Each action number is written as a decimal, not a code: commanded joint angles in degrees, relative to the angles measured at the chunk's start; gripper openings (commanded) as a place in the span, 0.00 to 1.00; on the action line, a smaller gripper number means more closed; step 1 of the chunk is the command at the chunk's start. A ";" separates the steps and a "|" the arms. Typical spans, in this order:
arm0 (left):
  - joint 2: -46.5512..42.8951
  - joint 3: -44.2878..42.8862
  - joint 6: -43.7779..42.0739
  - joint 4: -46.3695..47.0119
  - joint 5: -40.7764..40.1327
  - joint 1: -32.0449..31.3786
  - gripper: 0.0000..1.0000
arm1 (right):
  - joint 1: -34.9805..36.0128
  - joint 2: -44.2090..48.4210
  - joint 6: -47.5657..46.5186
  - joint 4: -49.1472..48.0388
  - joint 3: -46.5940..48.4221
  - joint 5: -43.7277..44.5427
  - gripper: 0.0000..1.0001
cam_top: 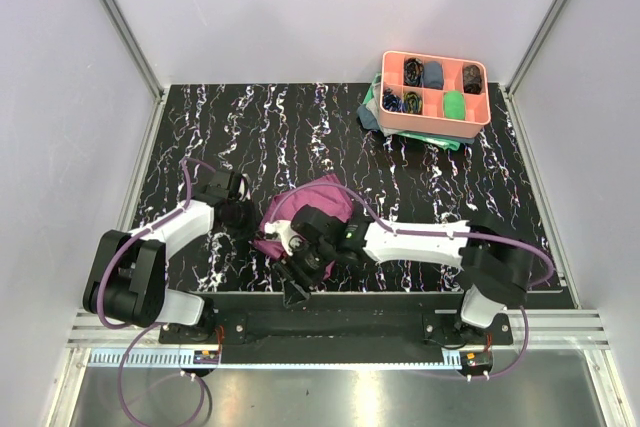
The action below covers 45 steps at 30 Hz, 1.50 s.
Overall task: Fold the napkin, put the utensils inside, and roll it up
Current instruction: Roll the napkin with the utensil
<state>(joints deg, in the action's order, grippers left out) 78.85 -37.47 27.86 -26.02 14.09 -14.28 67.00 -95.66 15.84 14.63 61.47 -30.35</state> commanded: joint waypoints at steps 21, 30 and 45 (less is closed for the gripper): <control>-0.63 -1.29 -1.40 0.62 -0.02 0.13 0.00 | -7.14 -1.73 -5.64 9.89 1.37 9.61 0.67; -0.19 -1.55 -1.49 0.71 0.24 0.13 0.00 | -8.20 -3.75 -5.73 9.89 -0.04 6.71 0.67; 1.75 -2.78 -1.93 -0.17 1.91 0.13 0.00 | -1.17 1.09 -14.68 2.89 8.49 28.48 0.80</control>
<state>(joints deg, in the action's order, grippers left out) 80.01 -38.54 26.98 -26.79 14.81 -14.28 64.86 -94.59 6.13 24.91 69.97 -13.17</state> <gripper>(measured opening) 0.025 0.788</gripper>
